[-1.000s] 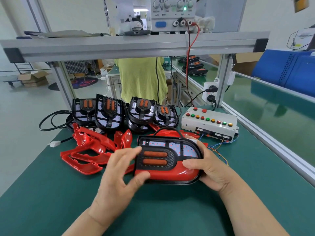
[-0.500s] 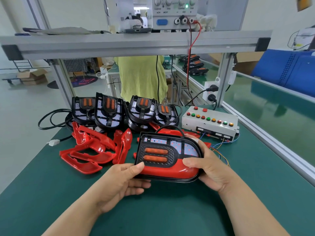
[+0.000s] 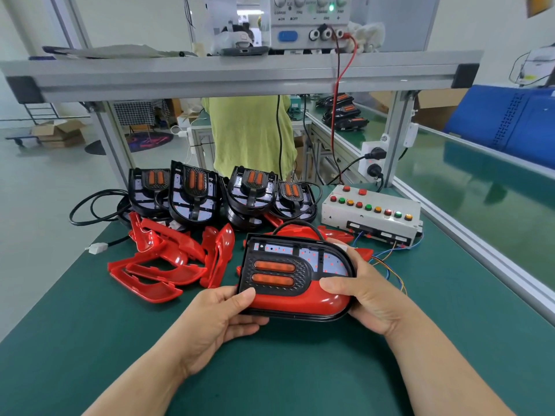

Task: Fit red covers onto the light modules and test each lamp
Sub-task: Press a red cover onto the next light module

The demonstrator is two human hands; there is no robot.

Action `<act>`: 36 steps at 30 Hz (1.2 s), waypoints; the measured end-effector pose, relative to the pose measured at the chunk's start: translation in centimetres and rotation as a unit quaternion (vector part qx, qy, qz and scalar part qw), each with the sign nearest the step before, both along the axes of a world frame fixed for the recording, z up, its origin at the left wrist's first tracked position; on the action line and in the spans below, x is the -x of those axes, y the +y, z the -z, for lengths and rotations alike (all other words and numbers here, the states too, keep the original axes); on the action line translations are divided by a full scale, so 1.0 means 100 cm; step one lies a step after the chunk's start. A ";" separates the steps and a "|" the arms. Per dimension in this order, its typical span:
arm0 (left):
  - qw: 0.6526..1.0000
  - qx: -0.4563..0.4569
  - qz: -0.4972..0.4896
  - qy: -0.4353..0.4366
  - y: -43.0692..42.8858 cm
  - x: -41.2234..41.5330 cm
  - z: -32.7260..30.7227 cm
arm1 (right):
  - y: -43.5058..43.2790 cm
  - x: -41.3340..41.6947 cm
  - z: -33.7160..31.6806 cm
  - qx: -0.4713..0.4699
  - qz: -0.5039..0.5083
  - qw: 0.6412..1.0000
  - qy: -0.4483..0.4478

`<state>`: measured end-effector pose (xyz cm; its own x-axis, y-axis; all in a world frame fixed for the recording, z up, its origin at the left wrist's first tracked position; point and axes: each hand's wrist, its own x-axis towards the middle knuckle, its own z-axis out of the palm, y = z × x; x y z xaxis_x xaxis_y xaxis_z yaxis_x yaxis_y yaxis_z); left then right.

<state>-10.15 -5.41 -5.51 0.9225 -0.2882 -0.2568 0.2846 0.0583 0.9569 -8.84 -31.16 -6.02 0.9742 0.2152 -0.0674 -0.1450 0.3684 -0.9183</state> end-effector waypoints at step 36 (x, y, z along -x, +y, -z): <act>0.719 -0.363 -0.001 -0.593 -0.010 0.010 0.001 | -0.005 0.003 -0.002 -0.050 -0.060 0.996 0.050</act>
